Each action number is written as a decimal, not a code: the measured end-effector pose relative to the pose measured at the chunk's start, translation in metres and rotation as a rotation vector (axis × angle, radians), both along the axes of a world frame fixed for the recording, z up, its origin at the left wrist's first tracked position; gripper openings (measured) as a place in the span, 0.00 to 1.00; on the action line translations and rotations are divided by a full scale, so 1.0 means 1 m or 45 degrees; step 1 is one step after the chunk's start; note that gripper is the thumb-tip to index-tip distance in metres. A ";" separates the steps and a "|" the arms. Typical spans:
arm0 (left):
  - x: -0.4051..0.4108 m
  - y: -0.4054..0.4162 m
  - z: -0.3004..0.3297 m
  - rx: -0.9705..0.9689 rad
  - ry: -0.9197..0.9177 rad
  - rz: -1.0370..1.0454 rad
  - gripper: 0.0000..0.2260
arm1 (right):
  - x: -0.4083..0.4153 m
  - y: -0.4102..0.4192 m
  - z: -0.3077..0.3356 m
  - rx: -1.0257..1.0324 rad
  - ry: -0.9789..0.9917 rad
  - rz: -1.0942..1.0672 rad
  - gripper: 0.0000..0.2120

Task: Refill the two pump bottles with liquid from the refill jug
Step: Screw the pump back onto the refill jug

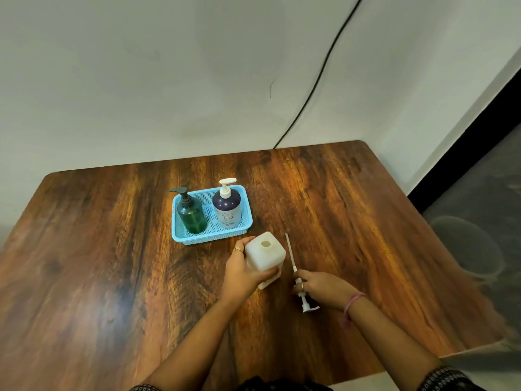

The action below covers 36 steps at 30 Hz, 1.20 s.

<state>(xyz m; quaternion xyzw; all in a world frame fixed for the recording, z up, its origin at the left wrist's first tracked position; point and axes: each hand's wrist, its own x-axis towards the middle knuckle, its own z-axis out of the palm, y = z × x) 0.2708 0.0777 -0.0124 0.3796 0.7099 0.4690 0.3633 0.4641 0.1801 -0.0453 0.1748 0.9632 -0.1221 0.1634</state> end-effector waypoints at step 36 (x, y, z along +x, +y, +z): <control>-0.089 0.056 0.191 0.338 0.280 0.128 0.47 | -0.116 0.071 0.405 -0.594 1.666 -0.270 0.14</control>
